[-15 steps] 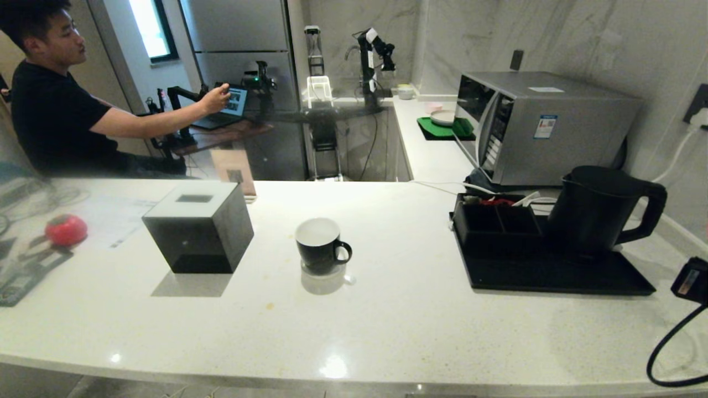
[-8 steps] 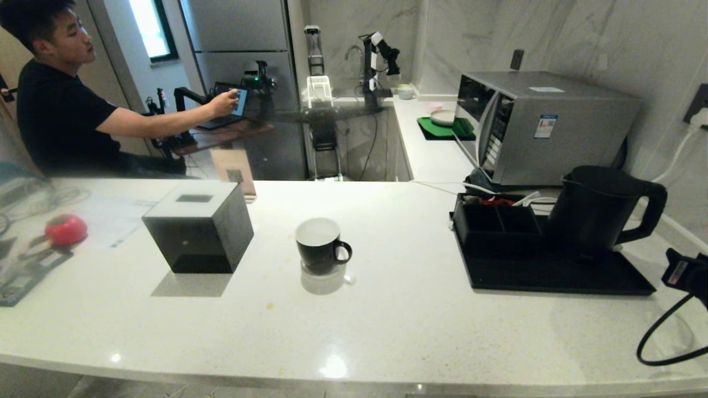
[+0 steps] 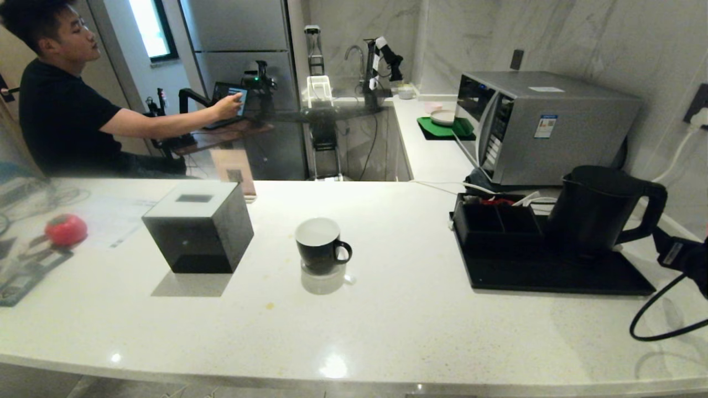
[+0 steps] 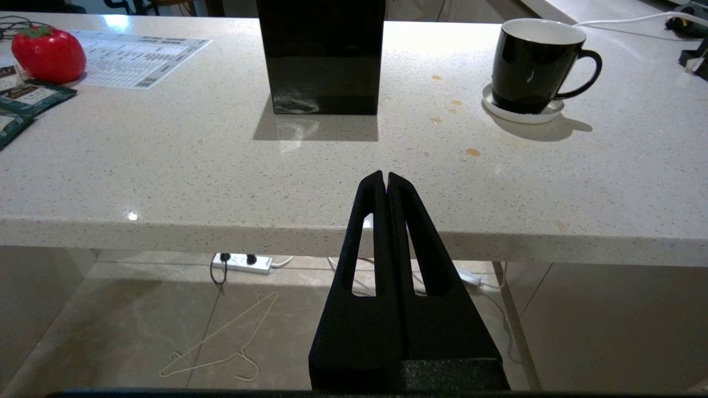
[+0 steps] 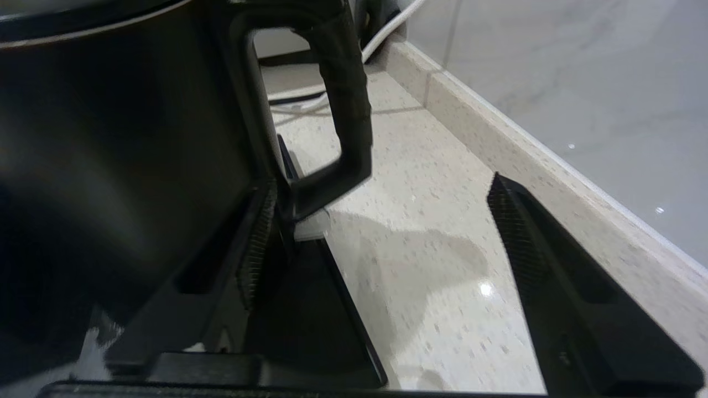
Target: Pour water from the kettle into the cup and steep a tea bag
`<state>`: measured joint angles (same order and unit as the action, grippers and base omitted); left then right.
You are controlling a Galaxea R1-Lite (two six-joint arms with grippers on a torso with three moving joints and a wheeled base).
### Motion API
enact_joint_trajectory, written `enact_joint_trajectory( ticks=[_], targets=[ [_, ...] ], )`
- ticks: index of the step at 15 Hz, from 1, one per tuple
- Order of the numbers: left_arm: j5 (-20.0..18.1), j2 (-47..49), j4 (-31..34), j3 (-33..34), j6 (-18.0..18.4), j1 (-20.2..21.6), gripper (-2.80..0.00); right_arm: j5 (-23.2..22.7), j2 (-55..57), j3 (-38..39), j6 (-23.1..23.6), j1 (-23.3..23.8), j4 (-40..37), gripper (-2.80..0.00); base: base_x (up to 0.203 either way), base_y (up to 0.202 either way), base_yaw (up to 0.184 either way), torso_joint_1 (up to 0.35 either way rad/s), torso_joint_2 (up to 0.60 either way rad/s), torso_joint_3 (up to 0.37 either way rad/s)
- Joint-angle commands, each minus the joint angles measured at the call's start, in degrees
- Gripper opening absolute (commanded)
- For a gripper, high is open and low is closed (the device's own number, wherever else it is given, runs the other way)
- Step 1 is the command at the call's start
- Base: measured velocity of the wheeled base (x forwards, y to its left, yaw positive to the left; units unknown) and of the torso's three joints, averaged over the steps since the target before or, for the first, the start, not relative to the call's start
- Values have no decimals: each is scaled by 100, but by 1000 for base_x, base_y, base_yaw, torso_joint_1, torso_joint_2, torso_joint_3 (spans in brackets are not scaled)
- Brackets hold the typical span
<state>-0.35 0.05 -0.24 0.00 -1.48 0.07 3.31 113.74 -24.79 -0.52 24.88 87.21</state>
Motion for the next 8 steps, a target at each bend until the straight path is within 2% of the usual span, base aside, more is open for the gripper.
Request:
enact_joint_trajectory(
  ticks=[1, 8],
  targets=[
    [0, 4, -2, 0, -2, 1, -280, 3, 201, -192, -21, -1, 260, 0, 0, 0, 0, 0, 0, 0],
    [0, 4, -2, 0, -2, 1, -280, -6, 667, -855, -153, -18, 261, 0, 0, 0, 0, 0, 0, 0]
  ],
)
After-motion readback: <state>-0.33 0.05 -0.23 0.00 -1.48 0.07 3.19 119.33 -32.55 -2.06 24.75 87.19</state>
